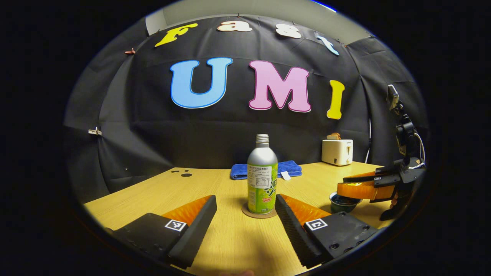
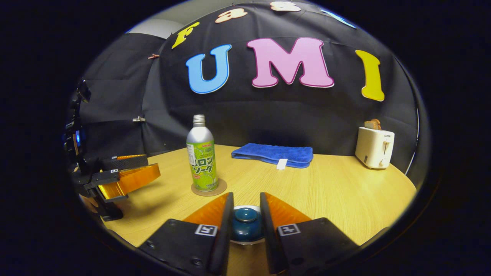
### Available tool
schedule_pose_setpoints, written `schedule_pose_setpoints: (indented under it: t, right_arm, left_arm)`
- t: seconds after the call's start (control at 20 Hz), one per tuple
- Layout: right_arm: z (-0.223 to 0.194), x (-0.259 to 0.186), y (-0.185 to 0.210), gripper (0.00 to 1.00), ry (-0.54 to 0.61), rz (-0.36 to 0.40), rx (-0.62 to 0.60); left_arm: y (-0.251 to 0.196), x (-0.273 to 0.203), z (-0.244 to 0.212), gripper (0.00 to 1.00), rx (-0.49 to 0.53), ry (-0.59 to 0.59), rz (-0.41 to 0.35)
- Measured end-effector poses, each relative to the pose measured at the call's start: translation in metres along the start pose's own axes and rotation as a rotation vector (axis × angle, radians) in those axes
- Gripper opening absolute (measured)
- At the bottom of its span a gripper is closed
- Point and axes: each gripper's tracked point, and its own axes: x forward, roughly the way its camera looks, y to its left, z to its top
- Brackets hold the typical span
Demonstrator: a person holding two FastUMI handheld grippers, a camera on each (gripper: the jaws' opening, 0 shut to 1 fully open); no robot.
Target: Open the teacup lid with one hand, grasp the water bottle and pour water into the teacup with the other hand; after pouring, place the water bottle on the coaster and then close the teacup lid.
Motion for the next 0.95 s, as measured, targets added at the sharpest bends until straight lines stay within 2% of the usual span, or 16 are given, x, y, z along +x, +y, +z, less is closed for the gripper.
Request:
schedule_pose_setpoints:
  t: [0.05,0.15,0.25,0.4,0.55,0.95]
  right_arm:
    - [0.006,-0.005,-0.005,0.62,-0.035,-0.017,0.008]
    - [0.013,-0.017,-0.015,0.9,-0.096,-0.06,0.018]
    - [0.016,-0.027,-0.032,0.99,-0.125,-0.136,0.002]
    - [0.014,-0.044,-0.048,0.99,-0.13,-0.222,-0.006]
    - [0.014,-0.06,-0.053,0.99,-0.132,-0.263,-0.004]
    - [0.012,-0.067,-0.05,0.98,-0.132,-0.259,-0.004]
  left_arm:
    - [0.001,-0.001,0.0,0.97,0.0,0.0,0.01]
    - [0.001,-0.005,-0.001,0.97,-0.001,0.0,0.031]
    - [-0.002,-0.008,0.0,0.97,0.0,0.0,0.04]
    - [-0.005,-0.013,0.0,0.97,0.0,0.0,0.046]
    - [-0.008,-0.016,0.0,0.97,0.0,-0.002,0.065]
    - [-0.01,-0.017,0.0,0.97,0.0,0.0,0.059]
